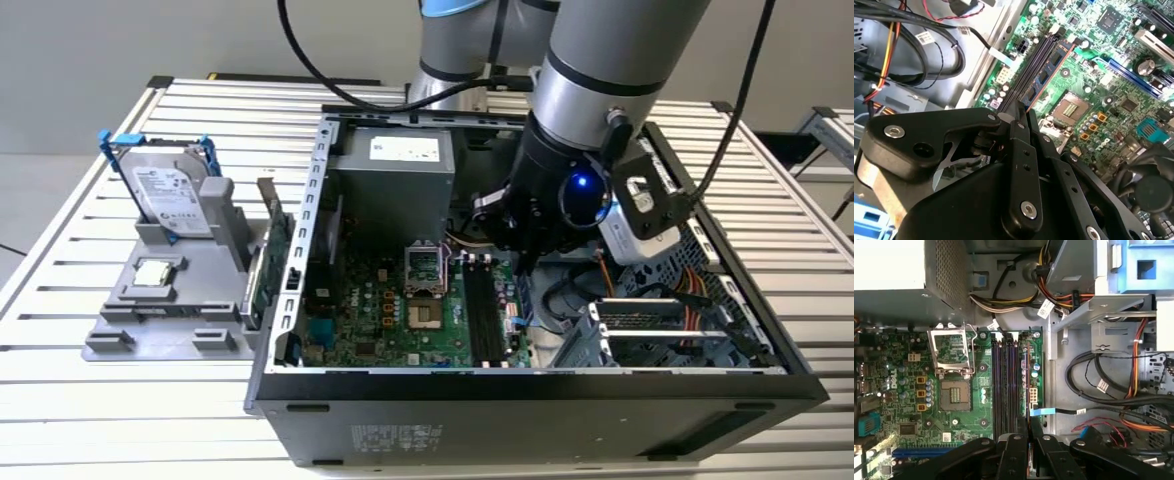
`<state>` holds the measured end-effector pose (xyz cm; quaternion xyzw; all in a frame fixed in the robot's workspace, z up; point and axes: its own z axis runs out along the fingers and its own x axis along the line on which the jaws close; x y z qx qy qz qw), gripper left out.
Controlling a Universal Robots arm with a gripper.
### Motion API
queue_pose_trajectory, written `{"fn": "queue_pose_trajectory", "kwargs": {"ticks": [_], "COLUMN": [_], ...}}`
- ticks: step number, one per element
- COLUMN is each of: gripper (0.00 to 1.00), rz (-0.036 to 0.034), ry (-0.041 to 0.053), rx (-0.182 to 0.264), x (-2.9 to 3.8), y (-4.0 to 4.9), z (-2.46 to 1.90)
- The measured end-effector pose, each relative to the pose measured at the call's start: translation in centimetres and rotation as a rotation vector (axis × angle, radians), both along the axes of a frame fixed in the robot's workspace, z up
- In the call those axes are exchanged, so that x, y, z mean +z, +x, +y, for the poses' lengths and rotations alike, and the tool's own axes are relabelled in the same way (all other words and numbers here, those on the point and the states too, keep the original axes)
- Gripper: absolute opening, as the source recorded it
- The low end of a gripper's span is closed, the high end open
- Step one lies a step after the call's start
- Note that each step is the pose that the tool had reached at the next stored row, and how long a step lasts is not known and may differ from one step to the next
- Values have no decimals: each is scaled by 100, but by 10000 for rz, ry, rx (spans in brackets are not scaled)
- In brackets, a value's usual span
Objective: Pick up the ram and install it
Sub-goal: 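Insert the ram into the slot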
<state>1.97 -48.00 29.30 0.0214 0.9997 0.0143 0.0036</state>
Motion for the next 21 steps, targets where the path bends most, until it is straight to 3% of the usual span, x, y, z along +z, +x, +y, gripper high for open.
{"fn": "queue_pose_trajectory", "kwargs": {"ticks": [7,21], "gripper": [0,0], "rz": [-1,0], "ry": [2,0], "rx": [1,24], "x": [-127,-290], "y": [-5,-4], "z": [29,88]}}
